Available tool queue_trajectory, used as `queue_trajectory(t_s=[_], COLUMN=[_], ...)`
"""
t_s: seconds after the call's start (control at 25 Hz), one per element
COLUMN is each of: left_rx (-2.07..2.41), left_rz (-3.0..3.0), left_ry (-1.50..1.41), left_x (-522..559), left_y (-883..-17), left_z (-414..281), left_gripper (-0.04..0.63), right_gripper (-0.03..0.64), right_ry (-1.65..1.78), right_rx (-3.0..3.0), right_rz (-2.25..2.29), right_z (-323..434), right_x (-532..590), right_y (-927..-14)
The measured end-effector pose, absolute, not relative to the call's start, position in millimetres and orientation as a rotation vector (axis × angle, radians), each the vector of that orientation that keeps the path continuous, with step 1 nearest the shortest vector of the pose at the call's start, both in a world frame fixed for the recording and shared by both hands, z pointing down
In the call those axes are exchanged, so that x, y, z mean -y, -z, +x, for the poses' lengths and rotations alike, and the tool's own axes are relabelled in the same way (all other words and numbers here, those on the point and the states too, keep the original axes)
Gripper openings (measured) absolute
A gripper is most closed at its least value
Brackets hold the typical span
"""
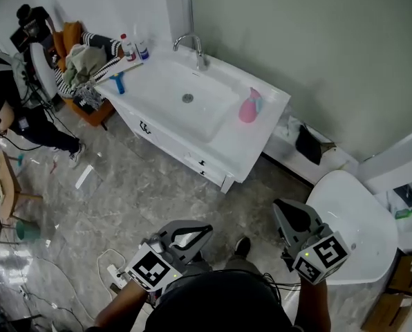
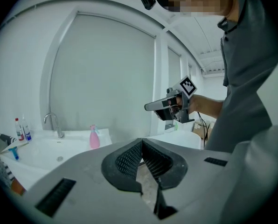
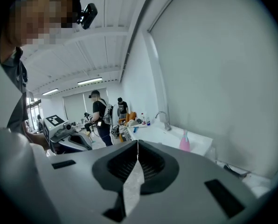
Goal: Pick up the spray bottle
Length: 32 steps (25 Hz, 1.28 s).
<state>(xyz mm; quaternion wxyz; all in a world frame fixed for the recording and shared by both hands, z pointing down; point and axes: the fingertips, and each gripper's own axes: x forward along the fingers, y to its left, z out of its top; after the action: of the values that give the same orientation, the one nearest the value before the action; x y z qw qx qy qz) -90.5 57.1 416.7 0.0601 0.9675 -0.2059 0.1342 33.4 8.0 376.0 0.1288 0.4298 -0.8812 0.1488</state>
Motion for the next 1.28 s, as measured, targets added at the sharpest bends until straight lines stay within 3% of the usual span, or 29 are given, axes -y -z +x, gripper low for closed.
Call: queue_trajectory(t_s=[0.52, 1.08, 1.28], left_rx=[0.653, 0.627, 0.665], left_rz=[3.011, 2.985, 2.983], left_ry=[-0.445, -0.517, -0.399], left_x=[-64, -98, -74], left_y=[-393, -415, -395], left_z=[27, 3, -20], left_gripper=[0.005, 0.005, 0.005], right_gripper=[0.009, 0.009, 0.009], right_ry=[-0.463, -0.501, -0.495], right_rx=[2.62, 2.622, 2.602], right_rz=[1.288, 1.311, 1.349], right_z=[144, 135, 116], right_x=[-5, -30, -26], right_y=[-381, -386, -385])
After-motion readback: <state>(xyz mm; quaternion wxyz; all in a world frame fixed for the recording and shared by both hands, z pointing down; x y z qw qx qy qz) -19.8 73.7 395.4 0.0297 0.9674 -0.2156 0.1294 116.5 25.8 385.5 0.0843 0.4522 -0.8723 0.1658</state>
